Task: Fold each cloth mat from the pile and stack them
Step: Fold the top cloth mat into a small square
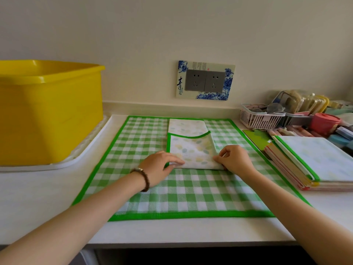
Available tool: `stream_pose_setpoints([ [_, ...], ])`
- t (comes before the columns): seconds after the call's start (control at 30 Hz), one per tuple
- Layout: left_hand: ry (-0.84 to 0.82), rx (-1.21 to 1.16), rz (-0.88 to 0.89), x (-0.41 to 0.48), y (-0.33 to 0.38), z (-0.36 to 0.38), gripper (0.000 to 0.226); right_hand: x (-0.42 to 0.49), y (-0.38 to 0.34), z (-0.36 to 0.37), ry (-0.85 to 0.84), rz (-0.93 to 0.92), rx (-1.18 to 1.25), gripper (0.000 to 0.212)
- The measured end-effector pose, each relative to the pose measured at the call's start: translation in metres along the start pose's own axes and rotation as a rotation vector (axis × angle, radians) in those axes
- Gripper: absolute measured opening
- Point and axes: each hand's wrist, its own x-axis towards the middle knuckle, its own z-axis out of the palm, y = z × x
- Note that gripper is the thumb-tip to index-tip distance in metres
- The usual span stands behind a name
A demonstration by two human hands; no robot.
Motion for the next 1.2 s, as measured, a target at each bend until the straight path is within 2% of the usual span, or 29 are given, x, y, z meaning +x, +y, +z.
stream_pose_setpoints([
  [0.13, -0.177, 0.175, 0.042, -0.013, -0.002, 0.001, 0.043, -0.005, -0.003, 0.000, 0.038, -0.018, -0.012, 0.023],
  [0.23, -0.245, 0.207, 0.031, -0.016, 0.000, 0.002, 0.053, -0.023, -0.013, 0.001, 0.120, -0.246, -0.185, 0.028],
  [0.27, -0.256, 0.199, 0.025, -0.018, 0.000, 0.002, 0.054, -0.032, -0.019, 0.002, 0.101, -0.334, -0.222, 0.031],
  [0.37, -0.265, 0.210, 0.025, -0.018, 0.000, 0.004, 0.054, -0.055, -0.033, 0.010, -0.162, -0.511, -0.320, 0.045],
  [0.43, -0.258, 0.223, 0.029, -0.018, 0.001, 0.004, 0.054, -0.065, -0.037, 0.017, -0.319, -0.538, -0.361, 0.055],
  [0.53, -0.246, 0.214, 0.029, -0.020, 0.003, 0.006, 0.053, -0.070, -0.033, 0.023, -0.404, -0.539, -0.386, 0.084],
  [0.57, -0.244, 0.212, 0.031, -0.021, 0.003, 0.006, 0.053, -0.070, -0.031, 0.023, -0.414, -0.540, -0.390, 0.088],
  [0.73, -0.249, 0.215, 0.040, -0.021, 0.002, 0.005, 0.052, -0.067, -0.024, 0.014, -0.492, -0.584, -0.468, 0.083],
  [0.9, -0.276, 0.211, 0.053, -0.025, 0.002, -0.002, 0.051, -0.065, -0.007, -0.010, -0.546, -0.546, -0.486, 0.065],
  [1.13, -0.276, 0.203, 0.032, -0.032, -0.005, -0.006, 0.051, -0.059, 0.026, -0.030, -0.558, -0.516, -0.454, 0.069],
  [1.2, -0.280, 0.201, 0.024, -0.033, -0.006, -0.007, 0.051, -0.058, 0.028, -0.033, -0.592, -0.485, -0.418, 0.062],
])
